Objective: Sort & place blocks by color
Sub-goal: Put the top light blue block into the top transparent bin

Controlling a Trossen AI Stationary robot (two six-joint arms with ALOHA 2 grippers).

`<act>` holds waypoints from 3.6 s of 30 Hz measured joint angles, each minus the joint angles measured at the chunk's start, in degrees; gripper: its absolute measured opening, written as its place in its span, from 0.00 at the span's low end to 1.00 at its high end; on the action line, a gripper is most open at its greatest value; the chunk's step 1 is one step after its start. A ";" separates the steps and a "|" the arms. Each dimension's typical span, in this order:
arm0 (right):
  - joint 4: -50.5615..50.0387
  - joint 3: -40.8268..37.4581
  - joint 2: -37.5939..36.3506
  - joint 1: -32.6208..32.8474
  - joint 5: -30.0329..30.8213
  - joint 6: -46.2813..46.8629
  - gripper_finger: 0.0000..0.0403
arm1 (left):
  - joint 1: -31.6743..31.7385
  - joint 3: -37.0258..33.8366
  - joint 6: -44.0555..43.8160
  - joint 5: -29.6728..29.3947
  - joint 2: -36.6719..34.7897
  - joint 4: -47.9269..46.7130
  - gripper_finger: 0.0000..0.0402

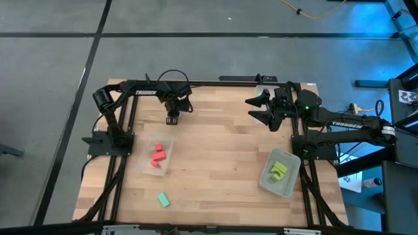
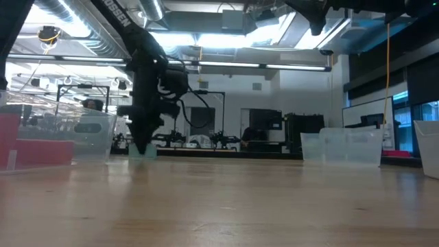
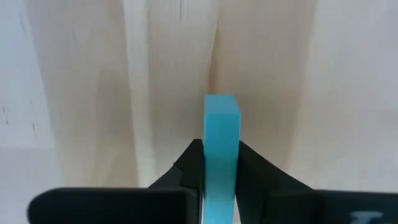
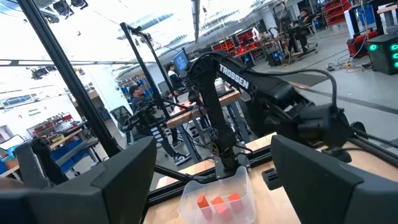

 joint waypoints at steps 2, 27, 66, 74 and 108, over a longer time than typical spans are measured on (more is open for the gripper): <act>-0.02 0.00 0.00 0.01 0.00 -0.08 0.79 | -0.01 0.00 -3.61 2.20 -1.62 0.78 0.11; -3.00 -0.04 5.15 4.25 -3.52 -3.13 0.79 | -28.22 -16.24 -50.28 -9.99 -33.75 69.62 0.11; 3.69 -0.02 11.52 9.49 -0.48 -1.78 0.79 | -35.44 -16.15 -48.68 -14.47 -33.38 79.26 0.11; 7.19 0.00 15.45 13.21 2.75 -0.25 0.79 | -36.42 -16.15 -49.11 -15.88 -33.36 78.16 0.11; 15.15 7.41 31.52 16.38 7.78 -1.73 0.37 | -41.03 -16.11 -51.71 -16.97 -20.13 85.08 0.11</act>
